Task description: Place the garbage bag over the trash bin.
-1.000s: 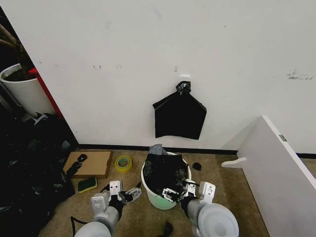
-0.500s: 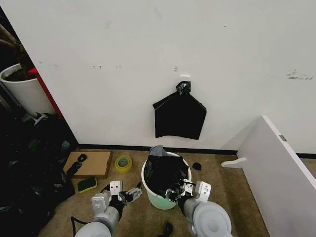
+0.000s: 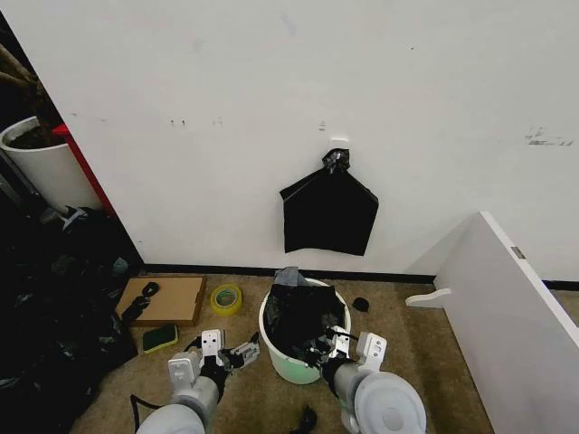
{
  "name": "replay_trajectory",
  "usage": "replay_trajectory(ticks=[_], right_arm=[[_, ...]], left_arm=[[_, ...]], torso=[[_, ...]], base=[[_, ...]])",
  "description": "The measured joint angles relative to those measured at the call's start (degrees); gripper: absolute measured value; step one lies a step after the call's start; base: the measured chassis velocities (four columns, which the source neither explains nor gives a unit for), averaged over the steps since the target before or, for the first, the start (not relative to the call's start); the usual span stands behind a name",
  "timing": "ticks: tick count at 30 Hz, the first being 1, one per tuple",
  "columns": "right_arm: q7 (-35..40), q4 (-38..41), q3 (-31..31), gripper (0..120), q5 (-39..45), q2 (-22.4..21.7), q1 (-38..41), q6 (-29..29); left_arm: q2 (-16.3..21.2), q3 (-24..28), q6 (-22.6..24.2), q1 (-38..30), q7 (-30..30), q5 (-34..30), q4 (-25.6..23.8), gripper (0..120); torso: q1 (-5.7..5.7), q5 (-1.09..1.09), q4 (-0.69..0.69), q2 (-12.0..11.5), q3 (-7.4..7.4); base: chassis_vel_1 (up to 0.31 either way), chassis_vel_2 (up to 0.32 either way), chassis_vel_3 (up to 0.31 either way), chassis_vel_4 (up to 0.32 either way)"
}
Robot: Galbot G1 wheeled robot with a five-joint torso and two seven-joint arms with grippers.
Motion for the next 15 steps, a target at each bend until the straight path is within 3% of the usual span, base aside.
replay_trajectory(ticks=[5,15], right_arm=[[-6.59,1.98,-0.31,0,-2.43,0.44,-1.95,2.09],[-12.21,-0.84,-4.5,0,-12.05,-0.88,-3.21,1.48]], left_arm=[[0.52,-0.57,0.21,-0.4,-0.13,-0.08,-3.75,100],[1.46,-2.14,0.54,-3.19,-0.33,-2.56,-8.56,100]], torso=[[0.0,0.0,-0.01,0.0,0.0],[0.0,0.01,0.0,0.0,0.0]], base=[[0.0,0.0,0.0,0.0],[0.0,0.0,0.0,0.0]])
